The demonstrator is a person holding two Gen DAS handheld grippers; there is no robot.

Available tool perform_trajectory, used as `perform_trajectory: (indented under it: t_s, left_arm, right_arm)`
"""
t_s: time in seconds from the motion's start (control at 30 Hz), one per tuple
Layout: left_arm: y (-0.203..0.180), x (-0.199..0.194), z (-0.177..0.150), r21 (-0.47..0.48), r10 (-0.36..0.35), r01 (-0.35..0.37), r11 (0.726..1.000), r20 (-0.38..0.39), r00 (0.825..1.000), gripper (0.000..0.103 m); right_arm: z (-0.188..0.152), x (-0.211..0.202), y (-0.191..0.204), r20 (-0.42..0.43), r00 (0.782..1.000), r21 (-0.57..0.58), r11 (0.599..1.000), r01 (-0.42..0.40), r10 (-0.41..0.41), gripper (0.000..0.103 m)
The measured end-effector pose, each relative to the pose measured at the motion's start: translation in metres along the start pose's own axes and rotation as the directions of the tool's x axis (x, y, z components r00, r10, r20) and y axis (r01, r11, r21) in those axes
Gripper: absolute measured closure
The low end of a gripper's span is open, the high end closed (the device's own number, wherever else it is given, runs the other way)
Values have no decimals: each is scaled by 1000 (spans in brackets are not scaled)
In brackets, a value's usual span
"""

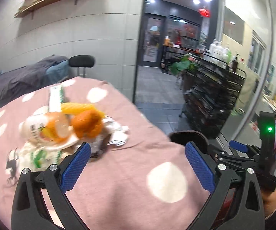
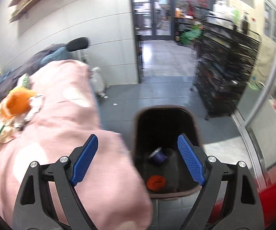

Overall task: Collect trash
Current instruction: 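Return both tools to the table and grasp the green snack wrapper with the left tool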

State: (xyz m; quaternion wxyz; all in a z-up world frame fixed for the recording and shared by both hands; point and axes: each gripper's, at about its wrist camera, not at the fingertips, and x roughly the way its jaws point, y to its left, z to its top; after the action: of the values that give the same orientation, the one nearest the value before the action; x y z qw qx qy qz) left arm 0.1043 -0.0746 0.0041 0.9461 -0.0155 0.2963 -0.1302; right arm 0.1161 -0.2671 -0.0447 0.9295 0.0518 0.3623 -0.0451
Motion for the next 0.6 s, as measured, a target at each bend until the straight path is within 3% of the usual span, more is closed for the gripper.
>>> perform_trajectory:
  t_s: [0.23,0.33,0.6]
  left_arm:
    - [77,-9,-10,-139,118,-119,983,-17,993,6]
    - [106,-12,-13,-198,127,-129,972,-24,992,6]
    - [143,18,-16,-188,155,-180,966,-142,978,24]
  right_arm:
    - [9,-6,50,8,997,-103,992,-79,80,19]
    - [8,-10,67,7,995,-133,986,-100,101,19]
    - [11,-17,95,-1,987,-173,972,-159,161,19]
